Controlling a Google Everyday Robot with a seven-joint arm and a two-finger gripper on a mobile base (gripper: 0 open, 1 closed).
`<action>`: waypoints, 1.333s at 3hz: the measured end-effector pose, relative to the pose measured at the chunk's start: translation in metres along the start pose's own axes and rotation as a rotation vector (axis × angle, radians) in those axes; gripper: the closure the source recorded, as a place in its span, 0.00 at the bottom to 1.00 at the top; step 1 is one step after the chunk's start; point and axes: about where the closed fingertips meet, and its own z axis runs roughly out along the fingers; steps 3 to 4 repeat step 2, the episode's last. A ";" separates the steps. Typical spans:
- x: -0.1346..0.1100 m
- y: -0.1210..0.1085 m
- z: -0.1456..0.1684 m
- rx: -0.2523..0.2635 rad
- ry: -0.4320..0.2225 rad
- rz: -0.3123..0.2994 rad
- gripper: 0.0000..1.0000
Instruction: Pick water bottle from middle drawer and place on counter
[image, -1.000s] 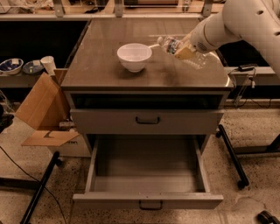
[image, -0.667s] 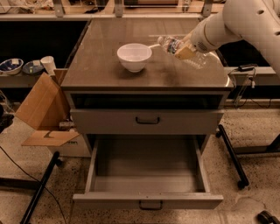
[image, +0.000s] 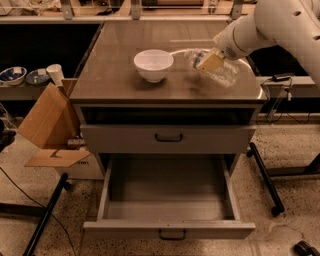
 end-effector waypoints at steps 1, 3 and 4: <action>-0.001 -0.001 0.000 0.011 -0.002 0.006 0.00; -0.001 -0.001 0.000 0.011 -0.002 0.006 0.00; -0.001 -0.001 0.000 0.011 -0.002 0.006 0.00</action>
Offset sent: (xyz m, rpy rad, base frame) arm 0.0003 -0.0002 0.0009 0.0033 -0.0073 -0.0091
